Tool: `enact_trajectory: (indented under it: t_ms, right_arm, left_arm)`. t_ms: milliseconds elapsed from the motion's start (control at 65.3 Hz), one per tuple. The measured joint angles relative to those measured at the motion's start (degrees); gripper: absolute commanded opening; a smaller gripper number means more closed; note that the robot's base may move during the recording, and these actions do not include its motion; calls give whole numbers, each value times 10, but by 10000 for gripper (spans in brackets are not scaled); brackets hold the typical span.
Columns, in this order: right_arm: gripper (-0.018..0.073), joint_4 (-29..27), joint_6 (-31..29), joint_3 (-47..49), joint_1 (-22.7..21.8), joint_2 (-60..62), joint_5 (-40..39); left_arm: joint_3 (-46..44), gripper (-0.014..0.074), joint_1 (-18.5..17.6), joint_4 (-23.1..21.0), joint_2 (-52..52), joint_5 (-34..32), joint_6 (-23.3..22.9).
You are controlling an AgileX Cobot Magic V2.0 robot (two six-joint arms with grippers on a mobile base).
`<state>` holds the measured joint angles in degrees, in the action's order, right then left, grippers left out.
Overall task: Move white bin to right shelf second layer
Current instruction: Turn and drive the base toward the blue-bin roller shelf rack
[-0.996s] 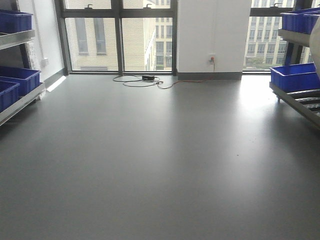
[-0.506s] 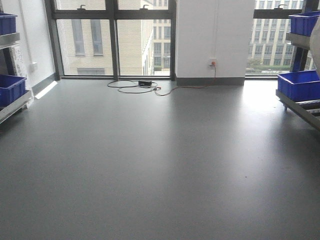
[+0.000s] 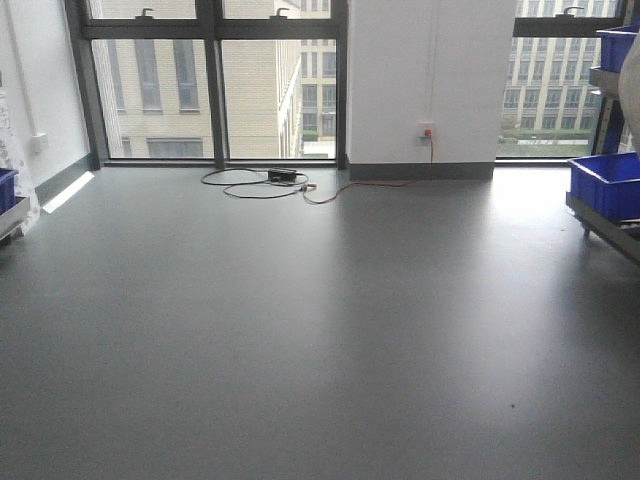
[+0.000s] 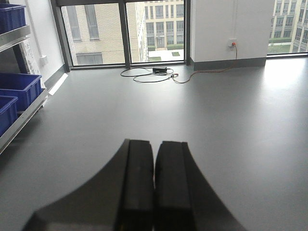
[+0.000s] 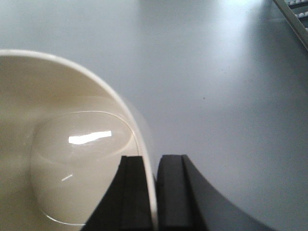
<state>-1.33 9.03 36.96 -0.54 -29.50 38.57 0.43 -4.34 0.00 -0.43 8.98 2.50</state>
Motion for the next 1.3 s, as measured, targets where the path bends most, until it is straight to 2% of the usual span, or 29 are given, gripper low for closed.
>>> enact_trajectory:
  t_ms: [1302]
  right_arm:
    - [48, 0, 0, 0, 0, 0, 0]
  left_arm:
    - [0, 85, 0, 0, 0, 0, 0]
